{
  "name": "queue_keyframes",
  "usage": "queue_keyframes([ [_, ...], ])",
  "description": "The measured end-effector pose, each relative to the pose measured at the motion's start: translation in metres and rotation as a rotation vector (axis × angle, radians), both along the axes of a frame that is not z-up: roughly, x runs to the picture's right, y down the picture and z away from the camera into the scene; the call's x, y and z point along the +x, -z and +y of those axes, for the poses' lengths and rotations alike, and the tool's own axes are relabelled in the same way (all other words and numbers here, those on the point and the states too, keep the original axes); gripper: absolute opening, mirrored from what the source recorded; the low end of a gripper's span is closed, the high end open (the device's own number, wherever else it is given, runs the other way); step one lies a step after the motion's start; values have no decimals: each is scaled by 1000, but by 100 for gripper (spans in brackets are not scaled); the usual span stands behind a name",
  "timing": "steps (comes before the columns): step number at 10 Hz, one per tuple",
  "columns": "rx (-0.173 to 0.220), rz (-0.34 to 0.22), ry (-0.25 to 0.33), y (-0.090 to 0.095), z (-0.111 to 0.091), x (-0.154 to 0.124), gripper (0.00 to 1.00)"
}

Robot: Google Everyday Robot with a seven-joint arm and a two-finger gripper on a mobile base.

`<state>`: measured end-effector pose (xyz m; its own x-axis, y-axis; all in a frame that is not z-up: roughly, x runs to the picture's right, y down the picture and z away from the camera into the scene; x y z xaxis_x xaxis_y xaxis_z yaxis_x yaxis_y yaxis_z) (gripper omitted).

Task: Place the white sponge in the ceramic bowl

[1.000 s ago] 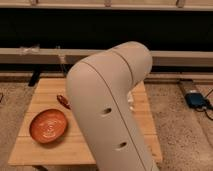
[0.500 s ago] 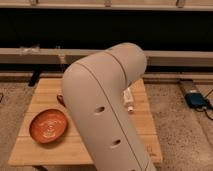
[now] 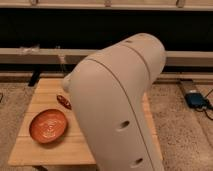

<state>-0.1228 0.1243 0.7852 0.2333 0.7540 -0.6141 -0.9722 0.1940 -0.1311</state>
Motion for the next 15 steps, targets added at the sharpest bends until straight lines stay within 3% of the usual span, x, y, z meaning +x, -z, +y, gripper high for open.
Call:
queue_keyframes([
  [3,26,-95,66,25,-6,-53,0],
  [4,34,-162,123,24,-4,-91,3],
  [12,15,-349,246,19,11,-164,78],
  [15,10,-408,232,17,10,-179,80],
])
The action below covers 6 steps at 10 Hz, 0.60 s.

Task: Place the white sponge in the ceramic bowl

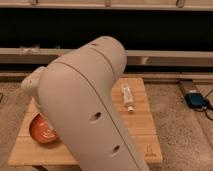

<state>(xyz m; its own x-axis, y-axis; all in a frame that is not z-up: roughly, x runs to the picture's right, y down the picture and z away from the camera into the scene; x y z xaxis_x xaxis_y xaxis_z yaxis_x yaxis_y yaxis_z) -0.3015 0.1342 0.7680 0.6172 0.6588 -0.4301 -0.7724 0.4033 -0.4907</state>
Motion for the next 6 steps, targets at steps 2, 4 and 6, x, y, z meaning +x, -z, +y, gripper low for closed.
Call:
queue_keyframes([
  [2,-2,-28,-30,-1,-5,-4,80],
  [4,-3,-57,-62,0,-11,-6,80],
  [6,22,-96,-115,10,-29,-7,80],
])
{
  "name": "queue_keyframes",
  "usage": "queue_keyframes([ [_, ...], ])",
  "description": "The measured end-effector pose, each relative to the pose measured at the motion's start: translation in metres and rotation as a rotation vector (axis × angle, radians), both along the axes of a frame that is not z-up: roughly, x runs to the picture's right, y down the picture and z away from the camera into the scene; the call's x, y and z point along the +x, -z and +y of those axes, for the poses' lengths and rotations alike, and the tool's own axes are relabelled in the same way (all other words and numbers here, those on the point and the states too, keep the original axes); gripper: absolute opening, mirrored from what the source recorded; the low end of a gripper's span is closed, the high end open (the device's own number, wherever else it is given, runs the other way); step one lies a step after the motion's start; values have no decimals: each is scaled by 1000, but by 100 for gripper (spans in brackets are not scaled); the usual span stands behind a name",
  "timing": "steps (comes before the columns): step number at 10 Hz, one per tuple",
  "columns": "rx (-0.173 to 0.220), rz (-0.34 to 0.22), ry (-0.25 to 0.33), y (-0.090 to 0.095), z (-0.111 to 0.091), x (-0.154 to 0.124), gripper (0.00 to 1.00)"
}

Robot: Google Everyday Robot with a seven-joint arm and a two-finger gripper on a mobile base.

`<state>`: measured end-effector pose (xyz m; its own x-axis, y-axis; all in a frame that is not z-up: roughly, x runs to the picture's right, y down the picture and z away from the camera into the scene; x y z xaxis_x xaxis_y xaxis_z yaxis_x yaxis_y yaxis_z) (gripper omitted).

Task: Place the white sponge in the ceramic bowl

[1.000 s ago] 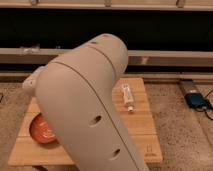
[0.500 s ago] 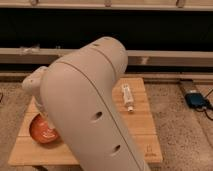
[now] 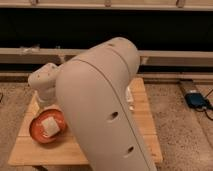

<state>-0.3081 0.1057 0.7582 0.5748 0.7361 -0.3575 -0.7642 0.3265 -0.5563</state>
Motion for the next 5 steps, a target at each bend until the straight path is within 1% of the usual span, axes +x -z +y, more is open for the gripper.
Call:
queue_keyframes([
  [1,11,-3,-33,3,-13,4,80],
  [2,14,3,-42,1,-17,8,80],
  [5,12,-1,-40,3,-16,6,80],
])
